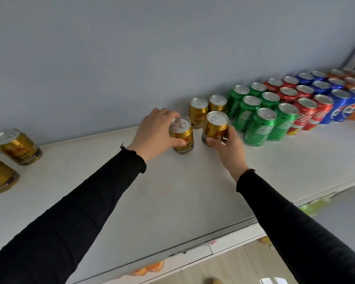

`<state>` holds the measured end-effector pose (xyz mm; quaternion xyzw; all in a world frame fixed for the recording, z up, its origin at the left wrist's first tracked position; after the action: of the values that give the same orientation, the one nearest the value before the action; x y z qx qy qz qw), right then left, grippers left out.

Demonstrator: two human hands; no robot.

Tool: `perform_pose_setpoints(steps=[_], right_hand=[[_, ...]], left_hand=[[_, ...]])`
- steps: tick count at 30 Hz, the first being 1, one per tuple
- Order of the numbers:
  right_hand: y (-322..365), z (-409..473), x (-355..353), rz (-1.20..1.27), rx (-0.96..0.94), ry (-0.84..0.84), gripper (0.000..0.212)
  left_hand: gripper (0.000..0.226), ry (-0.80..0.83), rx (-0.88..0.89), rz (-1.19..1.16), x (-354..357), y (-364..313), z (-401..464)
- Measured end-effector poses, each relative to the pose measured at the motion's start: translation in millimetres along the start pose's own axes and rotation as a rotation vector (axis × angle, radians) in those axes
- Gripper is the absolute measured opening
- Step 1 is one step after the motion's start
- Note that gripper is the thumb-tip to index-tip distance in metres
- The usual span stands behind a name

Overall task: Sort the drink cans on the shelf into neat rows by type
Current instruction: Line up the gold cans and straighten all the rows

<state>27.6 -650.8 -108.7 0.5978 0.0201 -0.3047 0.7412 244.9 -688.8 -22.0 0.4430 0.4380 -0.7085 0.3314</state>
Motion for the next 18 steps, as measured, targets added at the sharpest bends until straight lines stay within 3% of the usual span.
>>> perform_pose_setpoints(steps=[6, 18], right_hand=[[-37.9, 37.2, -21.9, 0.084, 0.027, 0.065, 0.064], [-47.3, 58.9, -1.2, 0.127, -0.041, 0.132, 0.075]], left_hand=[[0.073, 0.021, -0.096, 0.079, 42.8, -49.9, 41.3], [0.074, -0.003, -0.257, 0.135, 62.4, -64.8, 62.2]])
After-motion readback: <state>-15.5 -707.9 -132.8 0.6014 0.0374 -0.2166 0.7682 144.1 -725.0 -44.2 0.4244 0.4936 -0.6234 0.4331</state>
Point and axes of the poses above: each hand's wrist, its own z-axis towards the middle knuckle, its own x-axis out of the palm, y = z × x, the point moved 9 cm from there along z, towards the middle knuckle, and after that the axes turned 9 degrees about -x, right-handed, at the moved point
